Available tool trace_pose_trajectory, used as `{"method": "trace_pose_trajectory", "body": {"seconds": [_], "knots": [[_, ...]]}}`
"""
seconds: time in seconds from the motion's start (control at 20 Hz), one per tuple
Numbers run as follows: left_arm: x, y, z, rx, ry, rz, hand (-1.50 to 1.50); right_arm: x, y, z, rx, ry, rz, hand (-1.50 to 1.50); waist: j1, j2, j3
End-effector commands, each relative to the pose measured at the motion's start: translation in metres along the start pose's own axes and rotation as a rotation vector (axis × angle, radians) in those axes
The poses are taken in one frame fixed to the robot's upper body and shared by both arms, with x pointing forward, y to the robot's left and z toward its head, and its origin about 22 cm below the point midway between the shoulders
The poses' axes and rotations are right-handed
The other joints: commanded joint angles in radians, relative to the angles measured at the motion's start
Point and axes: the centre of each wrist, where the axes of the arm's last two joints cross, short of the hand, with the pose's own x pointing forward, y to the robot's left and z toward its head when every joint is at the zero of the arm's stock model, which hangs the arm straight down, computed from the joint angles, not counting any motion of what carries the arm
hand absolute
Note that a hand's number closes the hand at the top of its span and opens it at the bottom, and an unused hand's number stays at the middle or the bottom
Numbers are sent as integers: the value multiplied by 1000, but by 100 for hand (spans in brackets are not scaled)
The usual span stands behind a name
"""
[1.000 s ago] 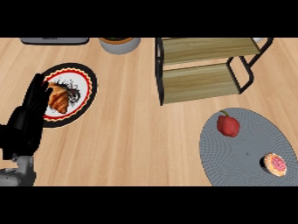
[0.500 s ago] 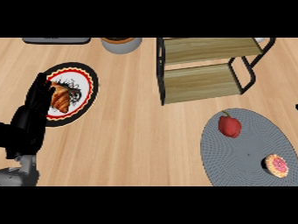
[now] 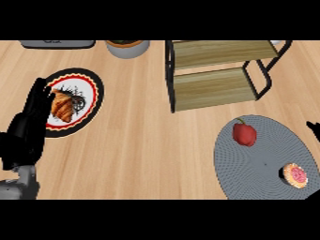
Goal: Pick the cupcake from the placemat and place it in the tiered shelf
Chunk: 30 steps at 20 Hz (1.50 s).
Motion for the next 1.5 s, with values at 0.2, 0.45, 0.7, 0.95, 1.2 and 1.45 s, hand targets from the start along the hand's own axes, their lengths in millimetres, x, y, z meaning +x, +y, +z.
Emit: {"method": "trace_pose_trajectory", "body": {"seconds": [0.2, 0.45, 0.7, 0.95, 1.2, 1.45], "knots": [[-9, 12, -10, -9, 11, 4, 0, -12, 26, -28, 17, 34, 24, -150, -4, 0, 0], [-6, -20, 2, 1, 33, 5, 0, -26, 48, -8, 37, 39, 25, -150, -12, -1, 0], [0, -12, 11, -1, 7, -9, 0, -38, 51, -36, 20, 31, 15, -150, -4, -1, 1], [-6, 17, 10, -1, 6, -1, 0, -10, 53, -28, -10, -7, -37, -150, -3, -1, 0], [1, -2, 17, 14, 9, 0, 0, -20, 75, -51, 11, -1, -29, -150, -1, -1, 0], [2, -1, 23, 18, 2, 2, 0, -34, 75, -50, 67, 11, -24, -150, -3, -2, 0]]}}
